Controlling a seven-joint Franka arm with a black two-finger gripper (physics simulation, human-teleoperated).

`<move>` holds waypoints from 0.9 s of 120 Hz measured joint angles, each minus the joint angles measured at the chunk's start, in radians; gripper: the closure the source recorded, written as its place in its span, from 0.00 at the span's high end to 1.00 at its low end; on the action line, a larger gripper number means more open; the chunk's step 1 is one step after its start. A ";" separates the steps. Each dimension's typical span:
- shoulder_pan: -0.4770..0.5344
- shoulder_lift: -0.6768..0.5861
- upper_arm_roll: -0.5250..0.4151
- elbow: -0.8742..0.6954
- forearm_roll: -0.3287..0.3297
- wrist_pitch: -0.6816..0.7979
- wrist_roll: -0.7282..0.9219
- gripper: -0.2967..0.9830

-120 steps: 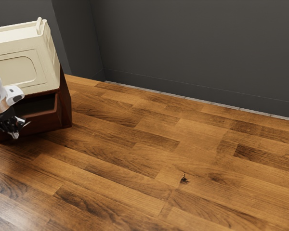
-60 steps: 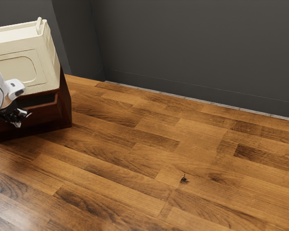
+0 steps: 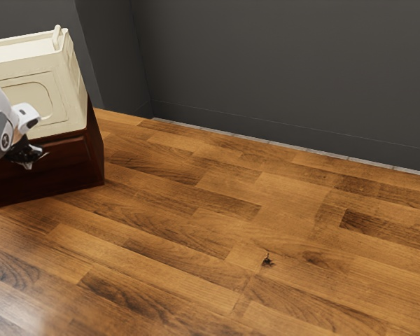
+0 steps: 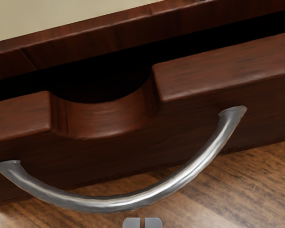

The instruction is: Push the drawer handle with one arm to close the drawer

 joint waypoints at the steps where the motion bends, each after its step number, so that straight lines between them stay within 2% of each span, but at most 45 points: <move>1: 0.000 0.002 0.000 0.002 -0.001 0.000 0.000 0.15; 72: 0.005 0.085 -0.005 0.079 -0.029 0.024 0.002 0.15; 80: -0.003 0.069 -0.007 0.042 -0.034 0.025 0.002 0.15; 89: -0.019 -0.016 -0.006 -0.077 -0.038 0.022 0.002 0.15; 108: -0.173 -0.142 0.009 -0.183 -0.041 -0.034 0.001 0.15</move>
